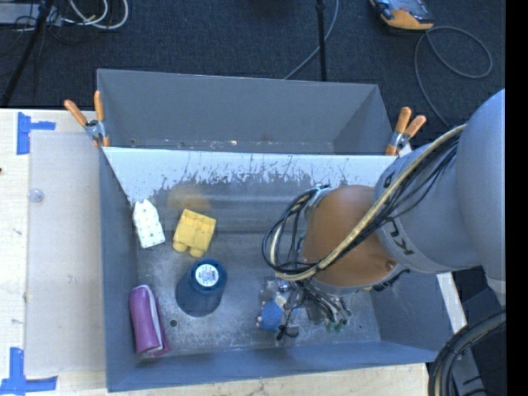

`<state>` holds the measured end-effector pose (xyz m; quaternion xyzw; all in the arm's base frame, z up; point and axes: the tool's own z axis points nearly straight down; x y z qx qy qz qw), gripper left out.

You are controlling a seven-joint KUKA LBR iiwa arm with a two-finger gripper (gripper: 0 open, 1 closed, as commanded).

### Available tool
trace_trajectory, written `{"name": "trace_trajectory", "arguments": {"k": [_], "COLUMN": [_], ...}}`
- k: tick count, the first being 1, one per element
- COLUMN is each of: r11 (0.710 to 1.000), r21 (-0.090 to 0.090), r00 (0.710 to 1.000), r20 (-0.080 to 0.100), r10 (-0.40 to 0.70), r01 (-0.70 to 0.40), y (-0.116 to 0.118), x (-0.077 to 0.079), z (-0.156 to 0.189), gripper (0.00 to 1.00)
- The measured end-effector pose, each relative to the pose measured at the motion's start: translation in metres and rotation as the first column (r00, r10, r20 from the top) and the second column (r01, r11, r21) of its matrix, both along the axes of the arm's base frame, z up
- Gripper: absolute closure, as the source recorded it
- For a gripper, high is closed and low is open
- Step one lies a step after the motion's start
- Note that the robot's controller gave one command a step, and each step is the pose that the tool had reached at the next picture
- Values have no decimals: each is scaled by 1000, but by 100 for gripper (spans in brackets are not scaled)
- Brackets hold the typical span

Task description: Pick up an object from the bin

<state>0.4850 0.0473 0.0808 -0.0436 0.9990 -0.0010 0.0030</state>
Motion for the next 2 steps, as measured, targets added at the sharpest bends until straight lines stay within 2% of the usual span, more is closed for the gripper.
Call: {"name": "trace_trajectory", "arguments": {"k": [1, 2], "r11": [1000, 1000], "r21": [0, 0], "r00": [1000, 1000], "r20": [-1, -1], "r10": [-18, -18], "r01": [18, 18], "y": [-1, -1], "x": [-3, -3], "z": [120, 120], "gripper": [100, 100]}}
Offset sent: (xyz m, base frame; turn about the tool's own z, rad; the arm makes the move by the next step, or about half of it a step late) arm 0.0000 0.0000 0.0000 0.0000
